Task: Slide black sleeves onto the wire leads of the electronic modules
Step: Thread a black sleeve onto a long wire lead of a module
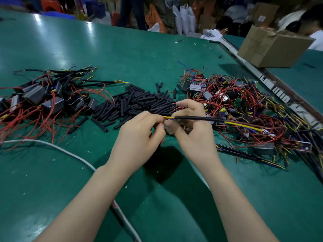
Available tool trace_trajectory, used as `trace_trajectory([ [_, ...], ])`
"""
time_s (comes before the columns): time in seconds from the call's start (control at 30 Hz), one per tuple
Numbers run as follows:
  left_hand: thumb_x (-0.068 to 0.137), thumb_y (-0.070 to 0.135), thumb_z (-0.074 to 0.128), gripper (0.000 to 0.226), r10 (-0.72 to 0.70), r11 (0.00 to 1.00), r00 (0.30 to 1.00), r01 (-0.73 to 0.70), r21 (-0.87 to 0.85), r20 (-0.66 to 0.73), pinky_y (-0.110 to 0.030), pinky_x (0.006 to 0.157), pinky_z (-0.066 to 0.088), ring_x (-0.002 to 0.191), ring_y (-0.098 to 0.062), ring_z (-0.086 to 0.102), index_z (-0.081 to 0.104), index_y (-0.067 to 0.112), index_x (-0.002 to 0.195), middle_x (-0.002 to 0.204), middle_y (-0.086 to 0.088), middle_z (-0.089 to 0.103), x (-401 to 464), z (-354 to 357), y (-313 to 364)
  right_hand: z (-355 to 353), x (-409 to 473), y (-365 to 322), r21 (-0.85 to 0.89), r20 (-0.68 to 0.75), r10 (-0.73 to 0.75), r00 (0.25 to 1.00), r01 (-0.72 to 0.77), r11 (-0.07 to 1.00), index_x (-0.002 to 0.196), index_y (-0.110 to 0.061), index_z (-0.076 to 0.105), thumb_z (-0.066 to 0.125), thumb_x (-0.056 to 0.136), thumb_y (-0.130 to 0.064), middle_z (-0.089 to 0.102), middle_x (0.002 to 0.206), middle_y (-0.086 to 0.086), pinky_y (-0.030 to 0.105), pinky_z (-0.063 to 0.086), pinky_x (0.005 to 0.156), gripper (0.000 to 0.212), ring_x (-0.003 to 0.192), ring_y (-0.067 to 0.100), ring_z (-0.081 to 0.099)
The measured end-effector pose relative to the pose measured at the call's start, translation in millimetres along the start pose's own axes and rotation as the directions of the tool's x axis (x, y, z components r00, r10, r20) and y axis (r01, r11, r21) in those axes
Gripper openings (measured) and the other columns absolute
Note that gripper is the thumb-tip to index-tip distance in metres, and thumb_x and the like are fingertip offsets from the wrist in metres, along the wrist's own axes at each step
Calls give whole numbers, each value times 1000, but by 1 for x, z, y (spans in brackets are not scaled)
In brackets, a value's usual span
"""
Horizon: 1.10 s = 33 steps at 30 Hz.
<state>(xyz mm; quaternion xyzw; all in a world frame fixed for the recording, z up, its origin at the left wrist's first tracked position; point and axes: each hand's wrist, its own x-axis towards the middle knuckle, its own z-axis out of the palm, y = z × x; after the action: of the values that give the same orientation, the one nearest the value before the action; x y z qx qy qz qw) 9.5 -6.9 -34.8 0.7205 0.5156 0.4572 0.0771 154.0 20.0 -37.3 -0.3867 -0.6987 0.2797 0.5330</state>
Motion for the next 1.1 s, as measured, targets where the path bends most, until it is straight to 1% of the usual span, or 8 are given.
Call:
trace_trajectory([
  [0.1,84,19,53,22,-38,998,998,41,-56,50,-24,67,40,70,-13,52,71,9,93,78,1,59,1,0,0,-2,-1,6,-64,-24,-31,999,29,998,106,-43,45,74,78,-14,60,84,-16,11,38,67,49,72,0,57],
  [0.23,84,22,51,24,-95,973,986,121,-197,139,-8,66,34,70,3,50,72,14,94,73,10,55,2,-1,-2,-4,-2,9,-72,-8,-17,1000,16,997,104,-52,46,72,80,-23,62,85,-16,12,37,69,46,78,3,61],
  [0.4,89,19,53,20,-107,969,976,145,-200,190,-17,62,35,65,-3,47,72,14,90,70,2,56,1,1,-6,-6,-4,8,-164,19,-36,999,38,986,98,-42,51,74,81,-25,61,82,-23,12,38,67,33,72,0,57],
  [0.53,93,20,57,16,-299,841,928,367,-397,224,-15,45,30,43,-2,38,69,27,84,50,12,47,0,8,-7,-12,0,4,-4,8,131,991,-131,991,85,-29,64,71,80,-33,68,74,-15,10,43,69,9,71,-4,60],
  [0.6,93,22,56,19,-351,784,904,426,-451,244,-20,48,30,45,-8,37,66,29,78,46,12,43,1,11,-8,-14,1,0,39,39,171,984,-173,984,80,-28,68,63,82,-38,69,72,-20,10,43,71,12,71,-7,59],
  [0.73,93,21,56,23,-369,734,896,443,-515,246,-32,58,31,52,-14,37,66,29,75,52,7,43,1,11,-8,-10,-1,-2,57,71,207,976,-211,976,80,-27,70,63,89,-28,70,74,-20,13,45,74,12,71,-7,59],
  [0.97,93,21,57,16,-353,752,906,424,-504,234,-25,53,33,49,-5,39,68,25,81,52,14,48,1,13,-6,-6,-2,-5,86,-4,217,976,-216,973,78,-21,70,65,89,-23,68,72,-13,26,49,75,13,72,1,59],
  [1.1,93,19,57,18,-354,718,902,431,-547,246,-21,48,30,49,-9,37,68,23,78,54,6,45,1,13,-3,-6,-2,-6,98,-17,207,978,-205,974,80,-15,72,66,89,-21,68,77,-8,24,48,76,12,75,4,60],
])
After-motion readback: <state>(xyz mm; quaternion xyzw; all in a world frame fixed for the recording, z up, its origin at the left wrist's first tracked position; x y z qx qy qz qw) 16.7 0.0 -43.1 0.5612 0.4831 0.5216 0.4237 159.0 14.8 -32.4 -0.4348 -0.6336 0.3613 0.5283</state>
